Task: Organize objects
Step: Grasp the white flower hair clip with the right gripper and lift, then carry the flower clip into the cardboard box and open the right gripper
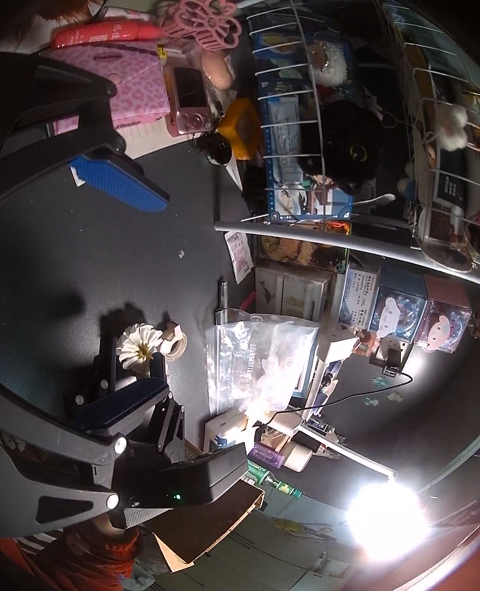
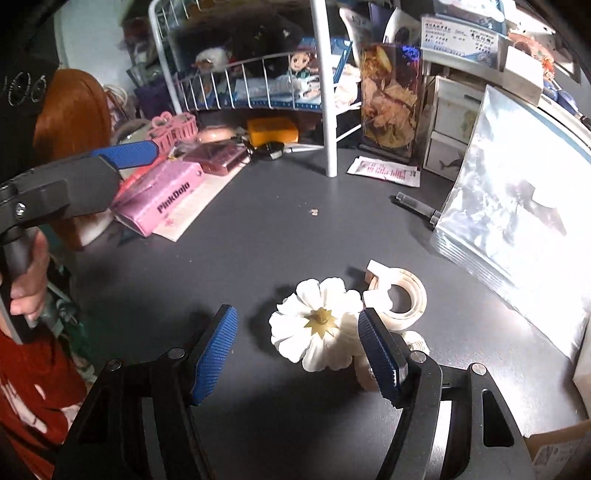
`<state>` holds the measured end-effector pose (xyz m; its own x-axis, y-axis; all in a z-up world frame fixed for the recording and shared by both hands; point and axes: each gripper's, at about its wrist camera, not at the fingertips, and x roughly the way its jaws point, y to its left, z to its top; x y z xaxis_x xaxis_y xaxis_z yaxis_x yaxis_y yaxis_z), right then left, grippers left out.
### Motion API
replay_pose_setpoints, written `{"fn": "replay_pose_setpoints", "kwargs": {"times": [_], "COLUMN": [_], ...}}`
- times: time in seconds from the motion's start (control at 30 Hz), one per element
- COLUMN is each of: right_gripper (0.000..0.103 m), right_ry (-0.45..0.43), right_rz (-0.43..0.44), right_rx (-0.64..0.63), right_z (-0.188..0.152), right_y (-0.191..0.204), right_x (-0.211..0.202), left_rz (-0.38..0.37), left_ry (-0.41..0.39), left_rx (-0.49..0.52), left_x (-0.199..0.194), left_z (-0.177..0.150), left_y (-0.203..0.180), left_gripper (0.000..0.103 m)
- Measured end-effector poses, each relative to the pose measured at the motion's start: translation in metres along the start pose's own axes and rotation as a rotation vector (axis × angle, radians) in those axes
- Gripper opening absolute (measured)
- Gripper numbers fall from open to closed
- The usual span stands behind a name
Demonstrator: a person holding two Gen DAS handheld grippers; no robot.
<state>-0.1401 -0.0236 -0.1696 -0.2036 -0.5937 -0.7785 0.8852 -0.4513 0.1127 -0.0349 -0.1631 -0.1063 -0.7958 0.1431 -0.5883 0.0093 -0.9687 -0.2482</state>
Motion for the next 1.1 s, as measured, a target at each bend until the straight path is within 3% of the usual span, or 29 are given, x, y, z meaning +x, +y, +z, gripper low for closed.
{"fn": "replay_pose_setpoints", "kwargs": {"times": [0.17,0.33,0.43,0.57,0.7,0.77,0.83,0.93,1.1], "right_gripper": [0.051,0.029,0.022,0.021,0.021,0.021,0.021,0.021,0.021], "right_ry": [0.028,0.042,0.044,0.036,0.004,-0.016,-0.034,-0.074,-0.136], "right_rz": [-0.021,-0.018,-0.025,-0.001,0.026,0.05,0.073,0.073,0.049], "right_rx": [0.004,0.01,0.002,0.011,-0.009,-0.02,-0.032,-0.067,-0.111], "right_z": [-0.001,-0.001,-0.002,-0.003,-0.005,-0.005,-0.005,-0.005,-0.007], "right_y": [-0.003,-0.006,-0.004,-0.003,0.007,0.014,0.02,0.03,0.04], "right_x": [0.006,0.007,0.007,0.0,-0.019,-0.033,-0.047,-0.07,-0.11], "left_rz": [-0.011,-0.013,-0.018,-0.045,-0.148,-0.184,-0.234,-0.264,-0.309], "left_ry": [0.004,0.022,0.038,0.084,0.114,0.127,0.152,0.158,0.141], "left_rx": [-0.003,0.012,0.017,0.027,0.032,0.048,0.057,0.079,0.11], "left_x": [0.003,0.005,0.008,0.015,0.019,0.019,0.019,0.013,-0.005], "left_z": [-0.001,-0.003,-0.004,-0.008,-0.009,-0.008,-0.007,-0.003,0.012], "left_y": [0.001,-0.004,-0.007,-0.014,-0.026,-0.037,-0.048,-0.063,-0.09], "left_gripper": [0.09,0.09,0.09,0.09,0.089,0.079,0.058,0.043,0.036]}}
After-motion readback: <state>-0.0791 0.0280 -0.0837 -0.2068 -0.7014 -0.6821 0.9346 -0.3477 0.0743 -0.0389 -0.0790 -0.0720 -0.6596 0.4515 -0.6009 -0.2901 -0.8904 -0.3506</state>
